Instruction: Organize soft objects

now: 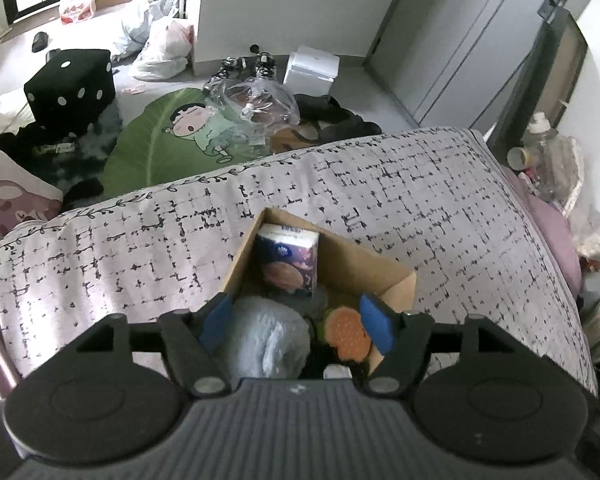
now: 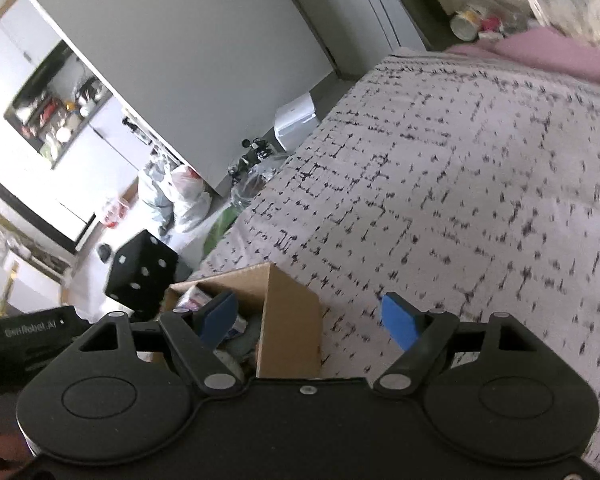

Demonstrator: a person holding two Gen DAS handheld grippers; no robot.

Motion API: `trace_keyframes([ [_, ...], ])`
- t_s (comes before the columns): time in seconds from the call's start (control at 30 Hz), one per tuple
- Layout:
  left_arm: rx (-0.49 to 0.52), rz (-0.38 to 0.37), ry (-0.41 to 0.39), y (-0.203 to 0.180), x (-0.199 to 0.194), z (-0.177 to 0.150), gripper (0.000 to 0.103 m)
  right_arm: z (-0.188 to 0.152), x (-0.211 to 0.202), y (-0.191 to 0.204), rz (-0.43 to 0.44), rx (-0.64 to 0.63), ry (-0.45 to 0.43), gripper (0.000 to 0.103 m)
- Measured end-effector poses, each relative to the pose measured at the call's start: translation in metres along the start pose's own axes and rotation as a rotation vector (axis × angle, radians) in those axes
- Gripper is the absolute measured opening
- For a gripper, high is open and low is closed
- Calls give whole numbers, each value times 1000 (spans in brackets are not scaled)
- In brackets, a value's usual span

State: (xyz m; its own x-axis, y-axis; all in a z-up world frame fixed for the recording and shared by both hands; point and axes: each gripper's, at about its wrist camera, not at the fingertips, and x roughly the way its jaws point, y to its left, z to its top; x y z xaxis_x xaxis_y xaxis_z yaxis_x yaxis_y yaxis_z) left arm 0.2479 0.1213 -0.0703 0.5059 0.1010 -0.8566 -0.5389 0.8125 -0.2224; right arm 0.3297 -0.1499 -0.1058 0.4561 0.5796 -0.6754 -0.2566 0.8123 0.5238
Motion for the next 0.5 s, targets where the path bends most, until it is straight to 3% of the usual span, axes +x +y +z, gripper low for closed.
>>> trace_keyframes([
  [0.17, 22, 10, -14, -3, -11, -8, 78, -18, -24, 4, -59, -94, -40, 87],
  [0.5, 104, 23, 19, -11, -21, -43, 79, -38, -68, -18, -152, -76, -105, 97],
])
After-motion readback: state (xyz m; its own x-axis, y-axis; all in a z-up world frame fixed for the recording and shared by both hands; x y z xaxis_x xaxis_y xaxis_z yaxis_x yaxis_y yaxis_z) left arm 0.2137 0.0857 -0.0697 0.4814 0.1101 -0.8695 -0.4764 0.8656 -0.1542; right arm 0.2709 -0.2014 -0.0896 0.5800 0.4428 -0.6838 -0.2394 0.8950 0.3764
